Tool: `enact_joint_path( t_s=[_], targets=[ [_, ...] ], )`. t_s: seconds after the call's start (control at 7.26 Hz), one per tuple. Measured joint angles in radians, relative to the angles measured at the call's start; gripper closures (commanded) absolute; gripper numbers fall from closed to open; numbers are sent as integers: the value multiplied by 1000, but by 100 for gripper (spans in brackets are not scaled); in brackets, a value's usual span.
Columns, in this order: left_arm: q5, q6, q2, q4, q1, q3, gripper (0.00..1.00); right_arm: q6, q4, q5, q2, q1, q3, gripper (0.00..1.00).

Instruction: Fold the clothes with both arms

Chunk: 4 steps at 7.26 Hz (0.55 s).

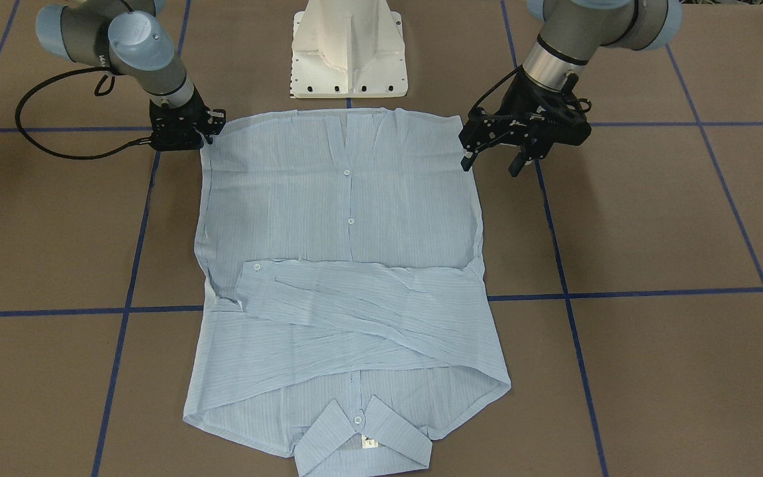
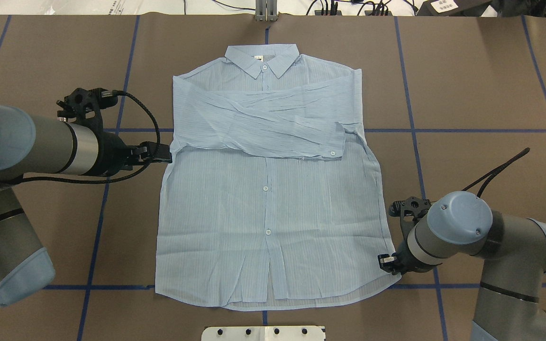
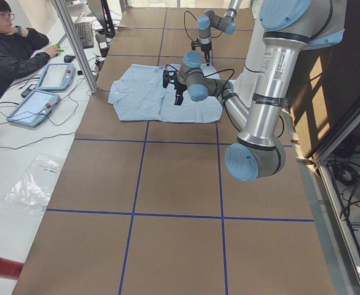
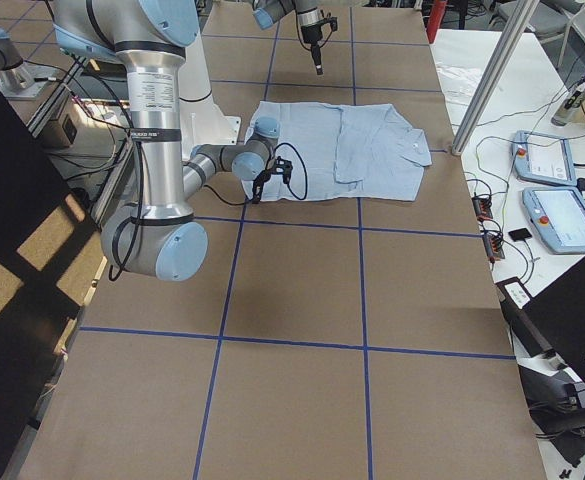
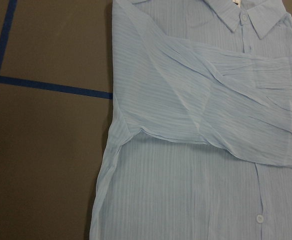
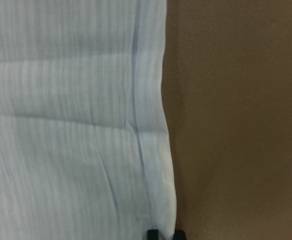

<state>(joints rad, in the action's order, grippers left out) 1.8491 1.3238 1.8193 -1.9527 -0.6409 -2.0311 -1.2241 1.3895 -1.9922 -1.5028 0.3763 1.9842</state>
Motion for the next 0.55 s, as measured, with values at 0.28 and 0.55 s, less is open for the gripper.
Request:
enact_joint_path(
  t_s=[0.28,0.55],
  targets=[
    [0,0,0,0,0,0,0,0,-1,0,0,0,4,100],
    [-1,1,-11,0,0,0,0,0,-2,6,0,1,10,100]
  ],
)
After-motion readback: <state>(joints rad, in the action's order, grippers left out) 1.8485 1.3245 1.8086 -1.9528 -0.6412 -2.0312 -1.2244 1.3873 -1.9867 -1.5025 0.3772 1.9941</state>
